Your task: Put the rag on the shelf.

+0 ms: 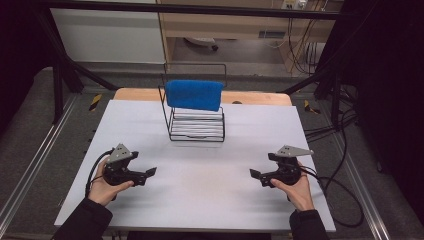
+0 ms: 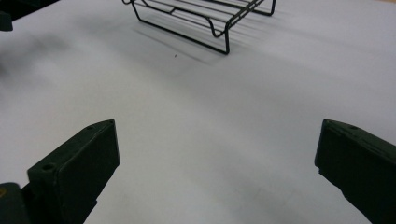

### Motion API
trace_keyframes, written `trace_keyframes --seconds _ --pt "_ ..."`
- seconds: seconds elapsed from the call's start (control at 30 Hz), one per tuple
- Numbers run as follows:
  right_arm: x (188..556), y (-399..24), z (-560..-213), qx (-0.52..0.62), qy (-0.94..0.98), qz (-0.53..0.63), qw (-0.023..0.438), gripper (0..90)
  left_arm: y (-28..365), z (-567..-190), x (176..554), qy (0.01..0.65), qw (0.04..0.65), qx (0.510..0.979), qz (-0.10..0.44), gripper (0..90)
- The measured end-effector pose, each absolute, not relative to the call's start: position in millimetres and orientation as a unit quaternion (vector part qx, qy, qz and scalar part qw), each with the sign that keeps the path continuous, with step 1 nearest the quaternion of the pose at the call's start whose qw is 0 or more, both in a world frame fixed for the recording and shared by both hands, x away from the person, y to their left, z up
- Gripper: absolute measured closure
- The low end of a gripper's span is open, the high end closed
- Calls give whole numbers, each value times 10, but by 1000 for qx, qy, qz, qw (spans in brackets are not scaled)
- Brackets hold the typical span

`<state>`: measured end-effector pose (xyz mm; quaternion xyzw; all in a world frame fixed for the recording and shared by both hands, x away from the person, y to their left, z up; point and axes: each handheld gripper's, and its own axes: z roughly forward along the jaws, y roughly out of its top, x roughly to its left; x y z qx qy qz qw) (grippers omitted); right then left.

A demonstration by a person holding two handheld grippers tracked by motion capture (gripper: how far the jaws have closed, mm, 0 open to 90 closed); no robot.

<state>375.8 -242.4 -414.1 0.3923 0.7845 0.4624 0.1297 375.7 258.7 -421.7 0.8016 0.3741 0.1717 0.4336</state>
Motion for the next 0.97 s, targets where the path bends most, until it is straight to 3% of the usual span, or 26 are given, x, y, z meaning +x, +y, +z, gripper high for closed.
trace_keyframes --seconds 0.5,0.97 --pt "3566 -2693 -4456 400 782 467 107 7 2641 -4454 3658 360 413 820 163 70" --pt "3558 -2695 -4532 400 795 443 109 7 2667 -4519 3642 362 406 823 163 69"
